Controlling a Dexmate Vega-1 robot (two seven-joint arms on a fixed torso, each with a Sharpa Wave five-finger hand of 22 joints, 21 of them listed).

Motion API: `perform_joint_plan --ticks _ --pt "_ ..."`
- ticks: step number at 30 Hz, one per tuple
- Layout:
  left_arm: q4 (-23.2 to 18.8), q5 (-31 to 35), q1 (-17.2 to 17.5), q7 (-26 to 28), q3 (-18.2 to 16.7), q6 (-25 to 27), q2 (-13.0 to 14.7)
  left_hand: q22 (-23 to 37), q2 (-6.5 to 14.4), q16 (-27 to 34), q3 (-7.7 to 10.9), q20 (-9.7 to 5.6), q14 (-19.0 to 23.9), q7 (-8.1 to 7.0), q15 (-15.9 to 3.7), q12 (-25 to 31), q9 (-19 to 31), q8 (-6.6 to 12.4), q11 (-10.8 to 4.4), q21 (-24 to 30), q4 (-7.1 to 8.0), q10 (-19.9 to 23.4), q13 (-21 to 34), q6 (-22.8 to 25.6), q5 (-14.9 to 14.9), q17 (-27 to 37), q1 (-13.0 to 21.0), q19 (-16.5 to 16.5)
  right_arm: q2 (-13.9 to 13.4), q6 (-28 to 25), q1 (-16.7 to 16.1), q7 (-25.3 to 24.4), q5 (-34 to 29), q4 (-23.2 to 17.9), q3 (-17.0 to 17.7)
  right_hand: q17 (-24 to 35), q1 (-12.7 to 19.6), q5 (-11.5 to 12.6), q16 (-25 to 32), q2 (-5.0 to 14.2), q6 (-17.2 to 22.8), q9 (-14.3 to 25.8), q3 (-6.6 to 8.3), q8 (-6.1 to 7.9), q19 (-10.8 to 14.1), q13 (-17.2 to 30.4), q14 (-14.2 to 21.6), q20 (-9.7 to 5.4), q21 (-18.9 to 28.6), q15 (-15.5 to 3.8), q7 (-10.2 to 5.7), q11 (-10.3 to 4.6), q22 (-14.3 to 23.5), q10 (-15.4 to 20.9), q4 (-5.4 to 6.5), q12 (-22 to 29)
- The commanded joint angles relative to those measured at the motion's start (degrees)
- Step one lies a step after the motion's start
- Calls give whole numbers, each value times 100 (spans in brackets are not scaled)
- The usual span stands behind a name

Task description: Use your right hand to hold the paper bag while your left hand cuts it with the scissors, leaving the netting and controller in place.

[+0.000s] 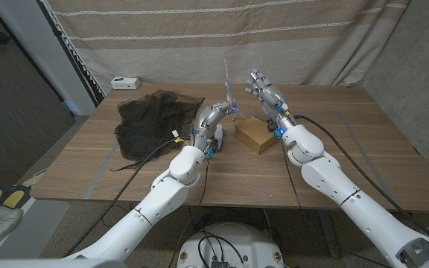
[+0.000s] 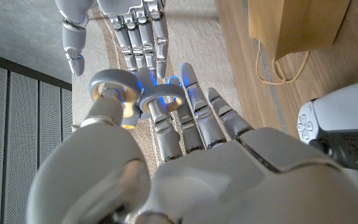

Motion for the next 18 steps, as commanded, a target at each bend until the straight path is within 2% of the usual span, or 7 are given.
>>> perform_joint_plan --ticks 1,5,8,12,16,18 --pt "126 -242 -155 -298 43 31 21 50 339 225 303 -278 10 -224 -855 155 11 0 -921 32 469 945 145 276 15 332 497 24 -44 -79 61 27 -5 -22 -18 -2 -48 21 26 20 -21 -7 -48 39 -27 8 -24 8 -15 -270 14 24 17 -49 -1 11" --pt "152 -217 -192 -301 77 49 16 69 304 356 221 -256 9 -199 -862 238 -66 -44 -917 50 447 973 233 317 15 537 573 40 -45 -111 69 8 -7 -41 -22 -14 -57 21 35 26 -26 -9 -52 45 -29 6 -17 14 -25 -271 12 9 17 -63 -3 17" --pt "181 -218 -213 -330 99 33 6 94 144 508 96 -233 -55 -216 -867 318 -229 -99 -915 78 400 1008 296 468 32 828 727 73 -55 -121 81 15 -19 -49 -29 -22 -65 20 42 30 -26 -10 -55 49 -26 4 -11 16 -30 -270 18 7 17 -74 -4 21" --pt "218 -223 -236 -361 124 -4 -21 103 27 589 42 -208 -45 -196 -868 354 -358 -120 -913 89 391 1059 291 626 56 998 845 88 -60 -139 89 -10 -42 -72 -31 -36 -73 20 49 35 -31 -13 -59 54 -22 1 -5 16 -39 -265 15 -22 17 -88 -7 27" --pt "285 -373 -240 -493 129 -75 -71 106 11 511 63 -170 -101 -197 -845 360 -456 -183 -915 85 471 1048 289 622 108 1010 833 72 -66 -164 100 -18 -50 -95 -35 -47 -78 19 55 38 -31 -14 -62 59 -18 -1 1 20 -45 -265 20 -57 17 -111 -11 27" --pt "301 -629 -229 -639 107 -34 -104 106 -8 465 71 -183 -120 -280 -846 363 -511 -209 -917 82 505 1029 296 647 138 1010 811 64 -82 -171 108 -8 -74 -105 -46 -55 -82 19 61 41 -32 -15 -64 63 -11 -3 10 19 -49 -258 20 -38 18 -105 -13 36"
